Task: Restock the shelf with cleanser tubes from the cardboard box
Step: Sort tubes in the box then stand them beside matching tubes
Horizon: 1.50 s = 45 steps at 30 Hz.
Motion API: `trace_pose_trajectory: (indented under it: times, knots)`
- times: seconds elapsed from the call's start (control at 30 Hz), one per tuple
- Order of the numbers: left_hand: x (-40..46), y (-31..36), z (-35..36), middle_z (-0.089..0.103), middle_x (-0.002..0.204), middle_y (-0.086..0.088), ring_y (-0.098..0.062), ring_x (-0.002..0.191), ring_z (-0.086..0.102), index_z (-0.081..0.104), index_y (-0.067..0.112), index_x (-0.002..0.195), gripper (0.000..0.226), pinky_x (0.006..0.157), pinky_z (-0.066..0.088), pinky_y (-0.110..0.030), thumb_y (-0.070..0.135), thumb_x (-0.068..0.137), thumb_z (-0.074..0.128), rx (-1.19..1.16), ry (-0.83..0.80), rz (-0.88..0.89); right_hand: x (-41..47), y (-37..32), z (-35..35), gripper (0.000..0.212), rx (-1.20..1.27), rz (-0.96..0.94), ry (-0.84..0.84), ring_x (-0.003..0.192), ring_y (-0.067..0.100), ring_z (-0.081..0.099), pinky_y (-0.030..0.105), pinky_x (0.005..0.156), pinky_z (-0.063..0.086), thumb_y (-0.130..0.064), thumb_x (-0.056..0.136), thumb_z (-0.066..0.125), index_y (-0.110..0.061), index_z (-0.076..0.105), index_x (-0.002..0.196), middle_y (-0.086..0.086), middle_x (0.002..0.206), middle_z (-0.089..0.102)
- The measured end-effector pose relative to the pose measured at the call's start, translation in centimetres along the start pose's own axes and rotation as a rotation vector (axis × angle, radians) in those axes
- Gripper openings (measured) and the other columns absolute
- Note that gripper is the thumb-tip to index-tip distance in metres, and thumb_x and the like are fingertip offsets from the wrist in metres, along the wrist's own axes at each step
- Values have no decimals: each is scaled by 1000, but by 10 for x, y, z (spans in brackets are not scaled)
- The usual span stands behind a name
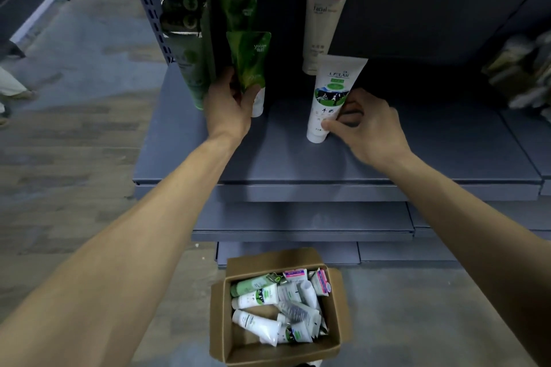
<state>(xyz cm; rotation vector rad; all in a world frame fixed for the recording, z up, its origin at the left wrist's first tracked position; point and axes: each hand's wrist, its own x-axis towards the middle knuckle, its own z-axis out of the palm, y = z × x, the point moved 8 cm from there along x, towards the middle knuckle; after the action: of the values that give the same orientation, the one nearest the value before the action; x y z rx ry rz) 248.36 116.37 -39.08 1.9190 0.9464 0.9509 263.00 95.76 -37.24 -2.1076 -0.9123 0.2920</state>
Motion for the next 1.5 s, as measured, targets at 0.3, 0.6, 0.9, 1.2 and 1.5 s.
trace_pose_trajectory:
  times: [0.3,0.6,0.9,1.2,1.5]
  knots:
    - [28,-11,8,62,93,-1,-16,86,60,58,3,106,23,72,45,-24,20,92,63,60,50,-11,17,-2,6,32,-42,-48,-4,85,-7,64,-1,67,45,-26,81,79,-19,63,108,-13,100,70]
    - [27,-8,12,62,98,-3,-17,88,60,54,2,113,29,83,52,-36,22,92,62,23,82,-11,21,-5,6,32,-52,-74,-18,83,-10,62,-4,68,43,-24,81,78,-19,63,109,-14,99,68]
    - [0,-18,25,50,123,-15,-32,108,52,48,0,122,39,76,39,-29,19,91,62,228,207,-99,26,-7,9,32,-58,-115,-8,83,-5,63,-3,71,43,-23,81,79,-17,63,108,-13,98,68]
    - [12,-23,32,45,130,-20,-38,115,50,41,-3,129,38,95,45,-45,5,95,53,253,269,-194,31,-8,13,30,-20,-137,5,85,-3,65,-2,72,44,-22,81,79,-16,64,107,-11,96,69]
    - [15,-24,35,45,128,-21,-38,114,48,42,-3,126,35,92,42,-42,3,94,51,263,277,-196,40,-9,18,29,-2,-150,14,84,-7,64,-3,71,43,-20,81,78,-16,64,107,-13,96,68]
